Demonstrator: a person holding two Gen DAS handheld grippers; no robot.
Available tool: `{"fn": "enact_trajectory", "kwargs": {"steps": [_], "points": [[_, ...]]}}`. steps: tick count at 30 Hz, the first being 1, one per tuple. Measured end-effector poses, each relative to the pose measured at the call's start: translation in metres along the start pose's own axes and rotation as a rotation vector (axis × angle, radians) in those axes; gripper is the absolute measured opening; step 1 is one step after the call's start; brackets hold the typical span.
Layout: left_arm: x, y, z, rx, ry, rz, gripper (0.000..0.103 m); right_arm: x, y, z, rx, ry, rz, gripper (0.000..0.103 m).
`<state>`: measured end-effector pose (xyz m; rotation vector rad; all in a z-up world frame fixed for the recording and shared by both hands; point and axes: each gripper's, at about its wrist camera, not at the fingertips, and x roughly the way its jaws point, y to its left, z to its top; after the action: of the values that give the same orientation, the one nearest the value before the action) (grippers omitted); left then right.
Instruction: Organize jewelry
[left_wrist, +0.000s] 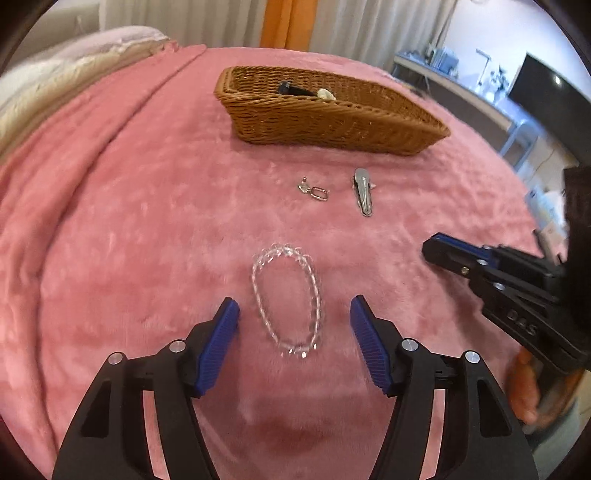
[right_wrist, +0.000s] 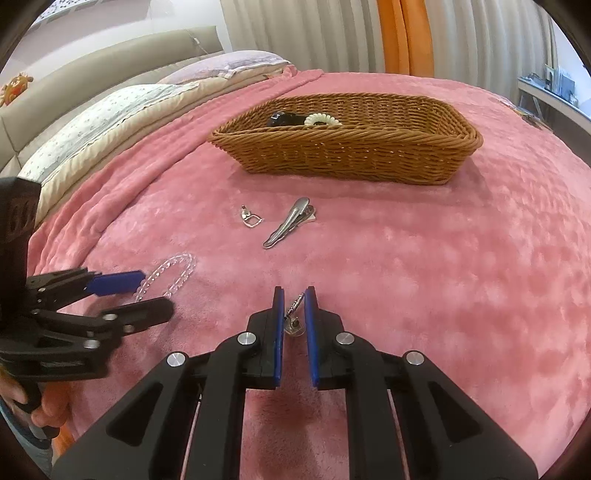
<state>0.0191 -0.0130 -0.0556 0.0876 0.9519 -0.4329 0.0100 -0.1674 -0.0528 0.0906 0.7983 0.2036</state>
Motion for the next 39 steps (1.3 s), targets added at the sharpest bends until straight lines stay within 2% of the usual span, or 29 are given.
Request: {"fn": "enact_trajectory", "kwargs": {"steps": [1,4,5,6,12,24,29,34,39], "points": [[0.001,-0.003,0.000,0.019,0.001,0.020,0.058,-0.001,0.003,-0.001,-0.013,-0.005,0.001,0.009],[-0.001,-0.010,-0.003,0.074,-0.010,0.055,0.037,-0.004,0.007,-0.001,-0.035,-0.017,0.002,0.009],[-0.003,-0.009,-0.003,0.079,-0.017,0.048,0.021,-0.005,0.008,-0.002,-0.039,-0.022,0.006,0.009],[-0.006,-0.007,-0.004,0.079,-0.025,0.036,0.014,-0.006,0.008,-0.002,-0.040,-0.028,0.010,0.009],[-0.014,-0.003,-0.004,0.059,-0.082,-0.005,0.014,-0.016,0.005,-0.002,-0.024,-0.062,0.036,0.009],[-0.073,-0.016,0.024,0.051,-0.299,-0.103,0.014,-0.048,0.003,0.013,-0.011,-0.134,0.042,0.009],[-0.089,-0.026,0.051,0.075,-0.366,-0.119,0.014,-0.069,-0.001,0.038,-0.022,-0.196,0.034,0.009],[-0.090,-0.036,0.088,0.076,-0.404,-0.146,0.014,-0.084,-0.010,0.079,-0.045,-0.270,-0.006,0.009],[-0.074,-0.042,0.131,0.065,-0.432,-0.153,0.014,-0.071,-0.032,0.116,-0.027,-0.289,-0.025,0.009]]}}
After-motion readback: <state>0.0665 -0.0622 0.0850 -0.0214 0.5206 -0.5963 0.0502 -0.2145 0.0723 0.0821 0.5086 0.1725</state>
